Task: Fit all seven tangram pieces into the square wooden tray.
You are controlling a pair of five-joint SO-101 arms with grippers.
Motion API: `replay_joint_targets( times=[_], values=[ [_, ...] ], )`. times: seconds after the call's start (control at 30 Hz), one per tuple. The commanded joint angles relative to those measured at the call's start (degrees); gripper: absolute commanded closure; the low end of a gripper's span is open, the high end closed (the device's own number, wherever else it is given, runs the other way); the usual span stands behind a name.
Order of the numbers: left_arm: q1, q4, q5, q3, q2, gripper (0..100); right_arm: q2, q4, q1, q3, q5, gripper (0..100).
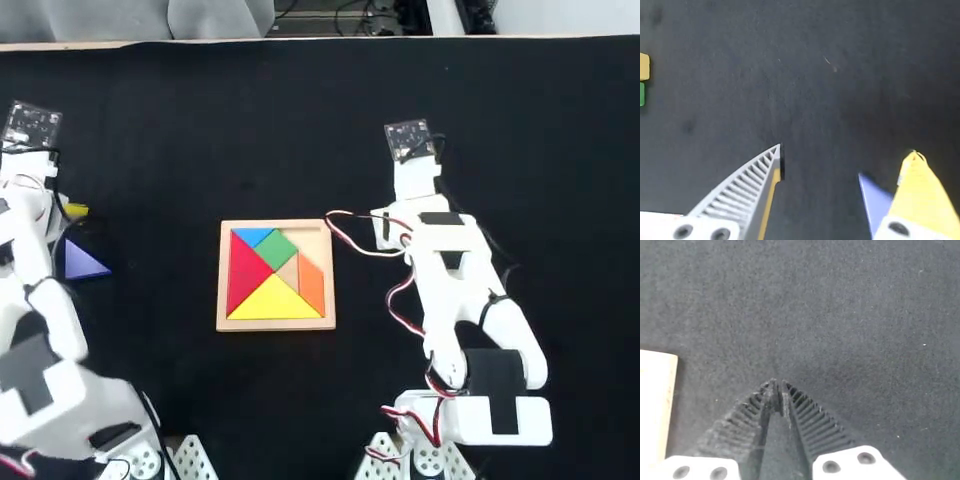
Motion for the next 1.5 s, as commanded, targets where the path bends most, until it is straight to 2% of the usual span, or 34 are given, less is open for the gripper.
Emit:
replay_joint_targets(
  times=[0.0,0.23,0.53,0.67,0.8,0.83,1.0,1.17,1.23,1.47],
  values=[
    [-1.36,-9.58,4.31,-0.22,6.68,64,-0.31,-1.14,-1.05,-2.42,0.0,98.7],
    [-7.6,-12.4,-0.26,0.48,10.2,64,-0.31,-4.48,-1.05,-0.92,0.0,98.7],
    [-10.24,-12.84,-12.75,6.64,10.2,64,-0.31,-4.57,-1.05,-1.01,0.0,98.7],
    [-10.86,-12.84,-10.11,4.0,7.38,64,-0.31,-4.48,-1.05,-1.01,0.0,98.7],
    [-9.27,-12.48,4.84,0.48,3.6,64,-0.31,-4.48,-1.05,-1.01,0.0,98.7],
    [-7.87,-12.4,6.07,0.66,3.78,64,-0.31,-4.48,-1.05,-1.01,0.0,98.7],
    [-2.07,-12.75,3.87,5.76,5.54,64,-0.31,-4.48,-1.05,-1.01,0.0,98.7],
    [-1.89,-12.57,3.52,6.64,6.07,64,-0.31,-4.48,-1.05,-1.01,0.0,98.7],
    [-3.38,-12.31,0.18,6.81,5.8,64,-0.31,-4.48,-1.05,-1.01,0.0,98.7],
    [-11.91,-12.31,-19.25,12.26,5.45,64,-0.4,-4.4,-1.05,-1.1,0.0,98.7]
  ],
)
